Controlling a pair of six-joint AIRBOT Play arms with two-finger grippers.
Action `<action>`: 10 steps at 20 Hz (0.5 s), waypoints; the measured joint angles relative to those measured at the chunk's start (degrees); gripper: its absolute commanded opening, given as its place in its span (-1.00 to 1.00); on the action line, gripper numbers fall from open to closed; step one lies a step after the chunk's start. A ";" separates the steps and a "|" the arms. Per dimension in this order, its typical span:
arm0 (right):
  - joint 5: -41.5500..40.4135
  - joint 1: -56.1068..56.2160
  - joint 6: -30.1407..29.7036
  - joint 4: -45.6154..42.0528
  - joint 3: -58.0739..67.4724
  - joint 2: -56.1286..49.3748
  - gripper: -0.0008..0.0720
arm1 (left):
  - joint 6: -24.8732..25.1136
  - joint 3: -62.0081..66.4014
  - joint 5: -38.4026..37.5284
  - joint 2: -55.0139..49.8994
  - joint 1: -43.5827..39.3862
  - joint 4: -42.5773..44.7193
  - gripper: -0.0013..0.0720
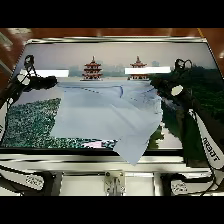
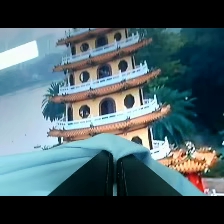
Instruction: Fold the shirts.
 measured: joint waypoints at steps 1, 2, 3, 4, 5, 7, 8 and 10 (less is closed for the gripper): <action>1.46 -0.13 0.24 0.00 0.00 -0.07 -0.82 | 0.28 0.37 -1.22 -0.44 0.11 0.00 -0.86; 3.21 -0.44 0.46 -0.13 0.00 0.07 -0.82 | 1.18 0.94 -2.91 -0.72 0.39 -0.02 -0.86; 6.03 -1.01 0.63 -0.81 0.00 0.55 -0.82 | 2.38 1.64 -4.98 -0.94 0.74 0.00 -0.86; 9.40 -1.75 1.18 -1.51 0.00 1.11 -0.82 | 3.76 2.51 -7.72 -1.09 1.22 0.00 -0.86; 13.22 -2.56 2.05 -2.51 0.00 1.62 -0.82 | 4.76 3.26 -10.56 -1.18 1.77 0.00 -0.86; 22.08 -4.24 5.07 -4.35 0.00 2.40 -0.82 | 6.14 4.28 -16.59 -1.38 2.97 0.04 -0.86; 26.77 -4.76 6.73 -5.73 -0.02 2.54 -0.82 | 6.43 4.63 -19.52 -1.60 3.61 0.04 -0.86; 34.03 -5.05 10.08 -8.81 -0.04 2.58 -0.82 | 5.77 4.98 -24.85 -2.56 4.44 0.20 -0.86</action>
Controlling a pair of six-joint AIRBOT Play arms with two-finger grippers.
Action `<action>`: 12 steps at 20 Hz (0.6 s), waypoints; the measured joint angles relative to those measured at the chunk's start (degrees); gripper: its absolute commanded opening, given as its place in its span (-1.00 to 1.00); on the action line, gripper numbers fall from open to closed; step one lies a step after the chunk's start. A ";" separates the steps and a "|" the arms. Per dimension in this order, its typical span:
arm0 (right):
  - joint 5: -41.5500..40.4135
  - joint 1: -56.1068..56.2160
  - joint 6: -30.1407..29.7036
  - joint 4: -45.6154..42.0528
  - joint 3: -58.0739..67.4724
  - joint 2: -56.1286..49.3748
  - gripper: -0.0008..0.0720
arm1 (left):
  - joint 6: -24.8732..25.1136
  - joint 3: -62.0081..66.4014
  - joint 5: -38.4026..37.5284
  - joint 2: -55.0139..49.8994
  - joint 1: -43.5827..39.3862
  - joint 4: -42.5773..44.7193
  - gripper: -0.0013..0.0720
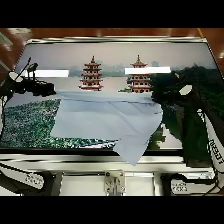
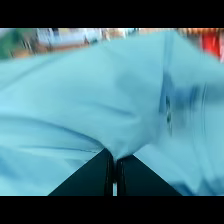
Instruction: Fold the shirts.
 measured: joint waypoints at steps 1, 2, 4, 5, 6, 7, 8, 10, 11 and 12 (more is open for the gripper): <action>2.99 0.13 1.90 -1.99 -0.02 -0.13 -0.81 | -0.72 0.11 -2.36 -0.66 0.24 0.02 -0.86; 5.01 0.28 3.58 -3.61 -0.02 -0.35 -0.81 | -1.60 0.22 -4.70 -1.51 0.37 0.02 -0.85; 7.78 1.25 6.21 -5.64 -0.02 -0.66 0.21 | -2.99 0.31 -8.13 -2.93 0.59 0.00 0.00; 8.61 1.66 6.75 -5.97 -0.02 -0.70 0.68 | -3.45 0.44 -9.27 -3.37 0.76 0.02 0.82; 9.29 1.84 7.13 -6.01 0.04 -0.66 0.68 | -3.89 0.85 -10.54 -3.65 1.07 0.02 0.94; 10.49 1.81 7.43 -6.05 0.24 -0.39 0.68 | -4.24 1.55 -11.96 -3.80 1.55 0.07 0.93; 12.31 1.53 7.32 -6.14 0.63 0.20 0.68 | -4.33 2.62 -13.64 -3.96 2.36 0.57 0.88; 17.81 0.15 6.36 -7.37 1.38 2.05 0.68 | -4.92 4.87 -18.01 -3.78 4.70 1.42 0.88; 21.27 -0.87 6.01 -8.74 1.62 3.30 0.68 | -4.98 5.49 -20.83 -3.37 6.14 1.79 0.88; 24.55 -2.27 5.68 -10.62 1.70 4.76 0.68 | -4.96 5.68 -23.47 -2.78 7.85 1.97 0.89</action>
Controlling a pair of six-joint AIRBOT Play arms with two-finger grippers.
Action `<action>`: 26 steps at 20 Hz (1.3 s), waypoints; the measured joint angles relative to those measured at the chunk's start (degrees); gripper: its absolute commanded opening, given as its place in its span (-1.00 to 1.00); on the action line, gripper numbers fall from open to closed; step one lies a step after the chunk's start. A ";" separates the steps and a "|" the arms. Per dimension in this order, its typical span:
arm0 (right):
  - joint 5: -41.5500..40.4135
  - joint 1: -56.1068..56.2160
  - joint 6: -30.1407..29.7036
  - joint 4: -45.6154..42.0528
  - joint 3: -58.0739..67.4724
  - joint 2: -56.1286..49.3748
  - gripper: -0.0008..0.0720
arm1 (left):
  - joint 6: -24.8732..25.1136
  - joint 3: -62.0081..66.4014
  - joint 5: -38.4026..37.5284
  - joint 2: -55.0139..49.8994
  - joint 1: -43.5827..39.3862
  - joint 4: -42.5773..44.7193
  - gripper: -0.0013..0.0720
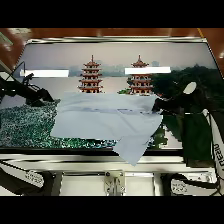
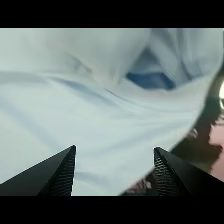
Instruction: Fold the shirts.
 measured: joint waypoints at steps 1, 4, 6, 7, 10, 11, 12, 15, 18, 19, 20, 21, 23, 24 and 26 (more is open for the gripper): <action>3.04 -1.55 -0.35 -1.84 -0.28 1.57 0.68 | 0.02 -0.61 -2.23 0.79 1.68 0.22 0.89; 9.75 -7.76 -0.79 -5.88 -4.83 7.72 0.68 | 1.62 -8.85 -6.16 5.20 7.39 0.55 0.89; 11.30 -11.45 -1.07 -7.06 -9.90 12.20 0.68 | 3.69 -17.00 -5.84 8.52 10.84 0.33 0.89; 11.34 -12.87 -1.22 -7.34 -12.37 14.19 0.68 | 4.68 -20.70 -5.20 9.73 12.15 0.04 0.89; 10.64 -15.21 -1.44 -7.19 -18.45 18.58 0.68 | 7.23 -29.57 -1.92 11.69 14.23 -1.95 0.89; 9.64 -15.65 -1.51 -6.54 -19.58 19.37 0.68 | 8.17 -31.78 -0.63 11.98 14.23 -3.56 0.89; 8.63 -15.98 -1.62 -5.64 -20.50 19.96 0.68 | 8.98 -33.38 0.46 12.17 13.97 -5.16 0.89; 5.49 -16.39 -1.64 -2.78 -21.90 20.87 0.68 | 10.54 -36.17 3.54 11.96 11.85 -8.00 0.89; 3.72 -16.63 -1.62 -0.96 -22.45 21.24 0.68 | 11.02 -37.20 4.52 11.23 9.40 -9.38 0.88; 3.28 -16.63 -1.62 -0.59 -22.53 21.31 0.68 | 10.97 -37.40 4.59 11.02 8.70 -9.81 0.88; 3.10 -16.68 -1.62 -0.35 -22.60 21.33 0.68 | 10.80 -37.48 4.72 10.84 8.07 -9.92 0.83; 3.10 -16.68 -1.62 -0.26 -22.64 21.35 0.67 | 10.60 -37.62 4.98 10.67 7.41 -10.14 0.36; 3.32 -16.68 -2.21 -1.09 -22.93 21.42 0.67 | 10.58 -37.79 6.38 10.43 6.36 -9.29 -0.43; 4.17 -16.70 -2.51 -2.10 -23.41 21.42 0.67 | 10.34 -37.79 6.71 10.36 6.19 -9.29 -0.46; 5.84 -16.61 -3.48 -2.82 -25.40 21.44 0.67 | 9.64 -37.83 6.32 10.32 5.62 -9.35 -0.86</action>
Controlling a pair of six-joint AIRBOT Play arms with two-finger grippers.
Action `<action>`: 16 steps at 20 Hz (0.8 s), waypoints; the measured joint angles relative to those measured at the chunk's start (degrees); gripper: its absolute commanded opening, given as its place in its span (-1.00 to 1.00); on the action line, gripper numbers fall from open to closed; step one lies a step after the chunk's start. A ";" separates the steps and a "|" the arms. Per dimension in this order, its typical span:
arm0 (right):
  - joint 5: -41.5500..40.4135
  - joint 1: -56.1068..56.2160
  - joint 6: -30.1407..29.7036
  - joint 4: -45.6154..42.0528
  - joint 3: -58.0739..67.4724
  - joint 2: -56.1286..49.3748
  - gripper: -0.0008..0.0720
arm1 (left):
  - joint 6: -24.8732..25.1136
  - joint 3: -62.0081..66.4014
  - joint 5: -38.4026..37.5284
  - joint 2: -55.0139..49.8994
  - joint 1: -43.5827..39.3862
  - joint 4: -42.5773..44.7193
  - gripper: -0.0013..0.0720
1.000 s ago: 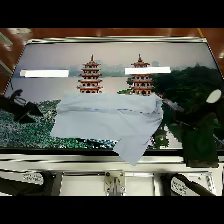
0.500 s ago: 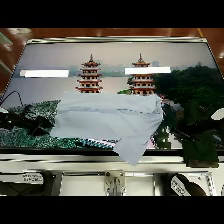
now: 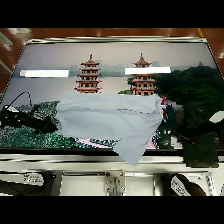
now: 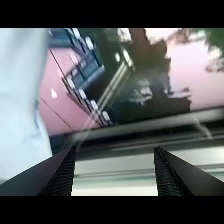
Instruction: Fold the shirts.
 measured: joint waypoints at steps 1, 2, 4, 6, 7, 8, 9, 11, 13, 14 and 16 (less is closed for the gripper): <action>0.48 0.42 -0.55 0.63 -1.53 0.00 0.67 | -0.17 0.00 -0.15 0.00 -0.04 -0.02 -0.86; 0.46 1.11 -1.05 1.62 -3.13 0.00 0.67 | -0.33 0.00 -0.22 0.07 -0.07 0.09 -0.86; -0.90 3.85 -1.79 4.63 -6.36 0.00 0.67 | -0.33 0.00 -0.94 0.50 -0.24 0.07 -0.86; -3.63 8.04 -1.95 7.52 -8.94 0.00 0.67 | -0.04 0.04 -1.51 1.20 -0.31 0.07 -0.86; -5.35 10.51 -1.77 8.79 -9.94 0.00 0.67 | 0.13 0.07 -1.70 1.55 -0.28 0.07 -0.86; -7.10 12.79 -1.20 9.57 -10.71 0.00 0.67 | 0.28 0.07 -1.90 1.86 -0.20 0.04 -0.86; -9.27 14.91 -0.07 10.19 -11.37 0.00 0.53 | 0.44 0.07 -2.03 2.08 -0.13 0.09 -0.86; -13.68 18.29 2.40 11.28 -12.24 -0.17 0.39 | 0.98 0.07 -2.51 2.38 0.09 0.07 -0.86; -17.31 20.87 4.28 12.55 -12.70 -1.27 0.40 | 1.29 0.07 -2.86 2.56 0.48 0.07 -0.86; -18.60 21.97 4.81 13.07 -12.83 -2.23 0.40 | 1.42 0.07 -3.02 2.62 0.66 0.04 -0.86; -20.00 23.74 5.62 14.34 -12.96 -4.35 -0.33 | 1.88 0.07 -3.17 2.69 1.03 -0.11 -0.86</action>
